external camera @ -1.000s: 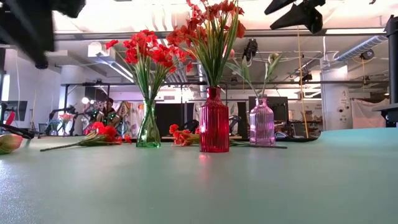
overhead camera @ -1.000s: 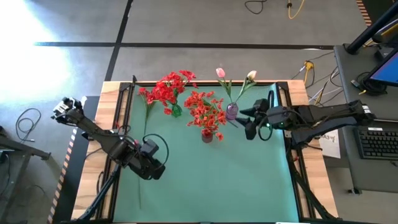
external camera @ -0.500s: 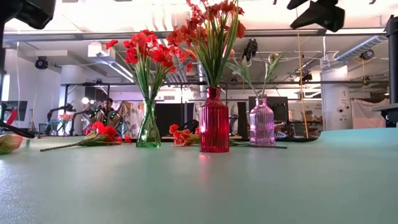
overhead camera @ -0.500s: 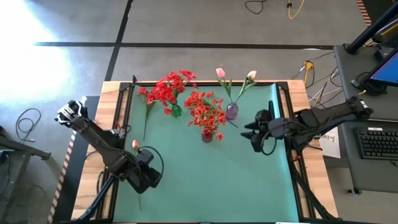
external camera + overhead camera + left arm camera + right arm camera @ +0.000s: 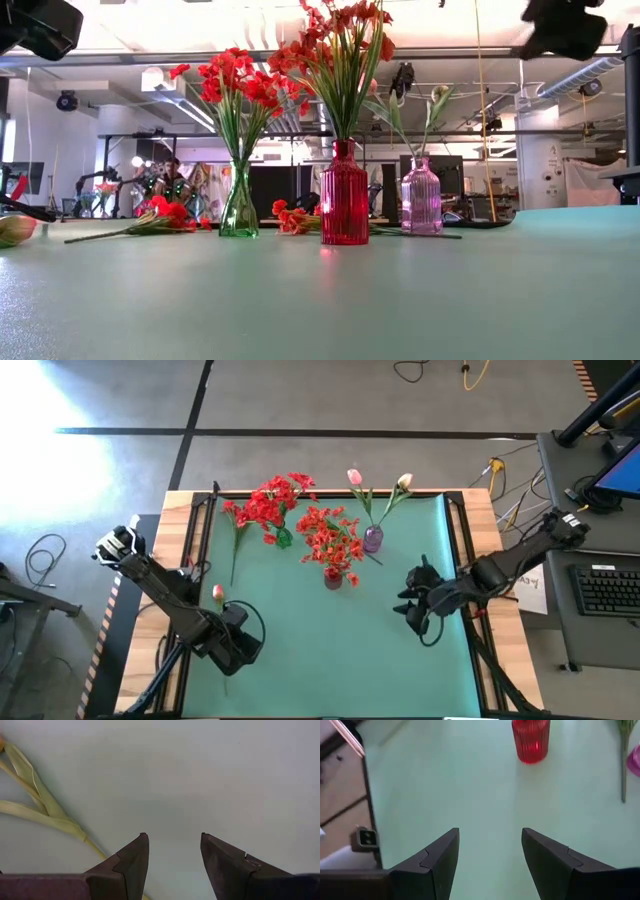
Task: Sort flowers into vase by color
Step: Put the red flowers into the green vase
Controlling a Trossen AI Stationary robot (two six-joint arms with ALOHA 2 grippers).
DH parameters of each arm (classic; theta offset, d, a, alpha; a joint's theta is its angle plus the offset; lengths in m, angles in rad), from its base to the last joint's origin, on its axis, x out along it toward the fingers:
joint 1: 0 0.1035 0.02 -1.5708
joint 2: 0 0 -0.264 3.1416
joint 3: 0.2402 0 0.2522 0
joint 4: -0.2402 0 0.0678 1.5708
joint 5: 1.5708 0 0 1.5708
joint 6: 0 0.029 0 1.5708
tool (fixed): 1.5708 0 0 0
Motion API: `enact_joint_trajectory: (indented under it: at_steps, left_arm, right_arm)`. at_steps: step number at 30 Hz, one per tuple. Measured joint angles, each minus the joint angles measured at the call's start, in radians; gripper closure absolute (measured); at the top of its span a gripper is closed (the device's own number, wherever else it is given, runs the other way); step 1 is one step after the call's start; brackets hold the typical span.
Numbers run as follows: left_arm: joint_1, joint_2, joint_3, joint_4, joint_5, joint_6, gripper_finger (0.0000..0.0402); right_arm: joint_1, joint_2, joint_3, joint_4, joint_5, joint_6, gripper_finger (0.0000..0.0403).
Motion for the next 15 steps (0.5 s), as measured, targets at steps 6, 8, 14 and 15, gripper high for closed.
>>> enact_joint_trajectory:
  at_steps: [6, 8, 14, 15]
  left_arm:
    - [0.000, 0.005, 0.000, -0.002, 0.006, -0.005, 0.0235]
    - [0.000, 0.004, 0.000, -0.014, 0.002, -0.003, 0.0235]
    - [0.021, -0.013, 0.000, -0.016, -0.076, 0.106, 0.0235]
    - [0.030, -0.024, 0.000, -0.016, -0.095, 0.121, 0.0235]
  right_arm:
    - [0.032, 0.057, -0.011, 0.003, 0.010, 0.018, 0.0161]
    - [0.031, 0.074, -0.011, 0.003, 0.012, 0.018, 0.0144]
    - [0.028, 0.097, -0.011, 0.005, 0.038, -0.024, 0.0105]
    - [0.028, 0.097, -0.011, 0.006, 0.039, -0.027, 0.0102]
